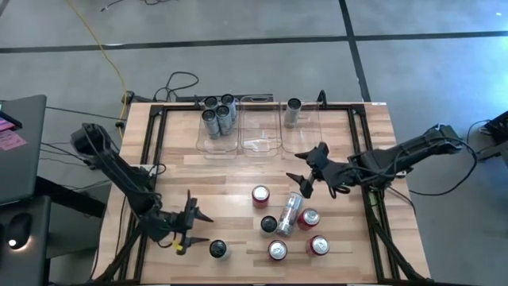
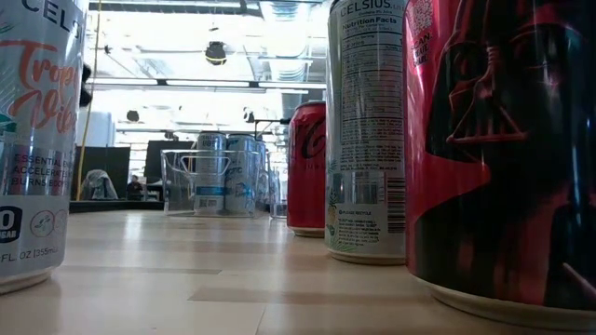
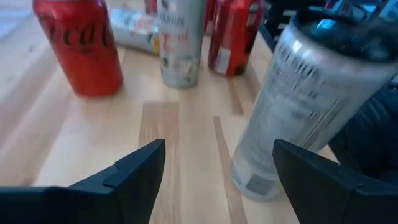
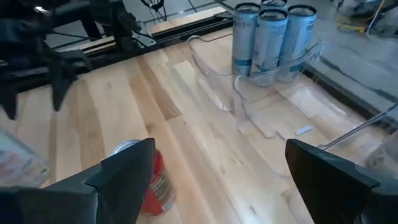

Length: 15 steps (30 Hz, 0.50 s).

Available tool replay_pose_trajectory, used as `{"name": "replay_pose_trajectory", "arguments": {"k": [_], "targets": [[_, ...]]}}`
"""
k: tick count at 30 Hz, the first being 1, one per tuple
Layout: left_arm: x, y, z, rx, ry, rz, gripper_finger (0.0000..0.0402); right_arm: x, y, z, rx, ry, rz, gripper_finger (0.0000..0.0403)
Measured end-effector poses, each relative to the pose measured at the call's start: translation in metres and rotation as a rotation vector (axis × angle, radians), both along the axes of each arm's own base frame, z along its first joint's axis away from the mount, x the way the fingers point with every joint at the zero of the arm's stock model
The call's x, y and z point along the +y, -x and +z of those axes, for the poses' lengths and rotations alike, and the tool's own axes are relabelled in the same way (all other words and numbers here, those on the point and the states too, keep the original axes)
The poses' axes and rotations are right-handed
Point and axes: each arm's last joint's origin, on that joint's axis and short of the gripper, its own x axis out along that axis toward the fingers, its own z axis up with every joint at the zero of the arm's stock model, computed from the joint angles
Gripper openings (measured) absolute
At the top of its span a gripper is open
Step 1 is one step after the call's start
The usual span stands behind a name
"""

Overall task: Sort soda cans
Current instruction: Put the white-yellow soda can into the right transparent bin

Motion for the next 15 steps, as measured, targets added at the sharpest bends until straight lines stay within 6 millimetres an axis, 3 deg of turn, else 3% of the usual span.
{"name": "replay_pose_trajectory", "arguments": {"k": [8,15], "targets": [[-0.010,-0.004,-0.019,0.101,0.061,-0.120,0.0323,0.008,0.002,0.000,-0.008,-0.027,0.019,0.0379],[-0.018,-0.013,-0.026,0.021,0.012,-0.185,0.0326,0.009,0.003,0.000,-0.028,-0.078,-0.001,0.0379]]}}
